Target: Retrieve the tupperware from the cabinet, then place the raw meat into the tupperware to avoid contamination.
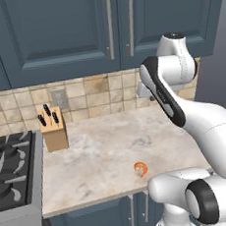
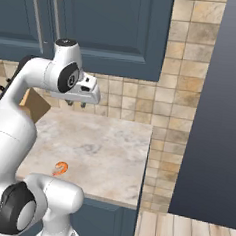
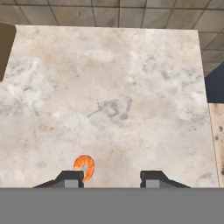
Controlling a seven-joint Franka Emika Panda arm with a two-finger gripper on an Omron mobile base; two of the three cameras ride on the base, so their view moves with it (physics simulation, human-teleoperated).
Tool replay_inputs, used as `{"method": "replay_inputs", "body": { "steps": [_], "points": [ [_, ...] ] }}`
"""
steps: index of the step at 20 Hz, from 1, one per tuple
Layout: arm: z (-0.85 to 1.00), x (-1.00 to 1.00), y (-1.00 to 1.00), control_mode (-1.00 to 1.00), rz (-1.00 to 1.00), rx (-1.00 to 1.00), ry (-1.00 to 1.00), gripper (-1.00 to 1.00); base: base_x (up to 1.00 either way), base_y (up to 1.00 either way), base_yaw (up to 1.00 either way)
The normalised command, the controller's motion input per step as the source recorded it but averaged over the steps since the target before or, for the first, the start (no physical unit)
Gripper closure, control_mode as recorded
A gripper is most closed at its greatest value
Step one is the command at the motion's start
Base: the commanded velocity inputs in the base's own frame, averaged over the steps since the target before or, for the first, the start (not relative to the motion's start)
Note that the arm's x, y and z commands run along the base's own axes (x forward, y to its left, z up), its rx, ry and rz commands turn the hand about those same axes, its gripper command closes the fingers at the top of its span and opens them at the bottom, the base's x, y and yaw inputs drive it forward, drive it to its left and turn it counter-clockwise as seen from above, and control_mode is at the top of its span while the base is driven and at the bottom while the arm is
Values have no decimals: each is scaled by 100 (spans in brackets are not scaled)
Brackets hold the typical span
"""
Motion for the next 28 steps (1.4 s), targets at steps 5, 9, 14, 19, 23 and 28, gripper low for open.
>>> {"method": "replay_inputs", "body": {
  "steps": [5, 9, 14, 19, 23, 28],
  "points": [
    [0, -13, 4, -100, 0, 0, -6, -100, 0, 0, 0],
    [28, -23, 14, -100, 0, 0, -17, -100, 0, 0, 0],
    [64, -12, 25, -100, 0, 1, -19, -100, 0, 0, 0],
    [80, -5, 34, -100, 0, 0, -25, -100, 0, 0, 0],
    [80, -2, 37, -100, -3, 0, -27, -100, 0, 0, 0],
    [76, 0, 32, -100, -7, 0, -28, -100, 0, 0, 0]
  ]
}}
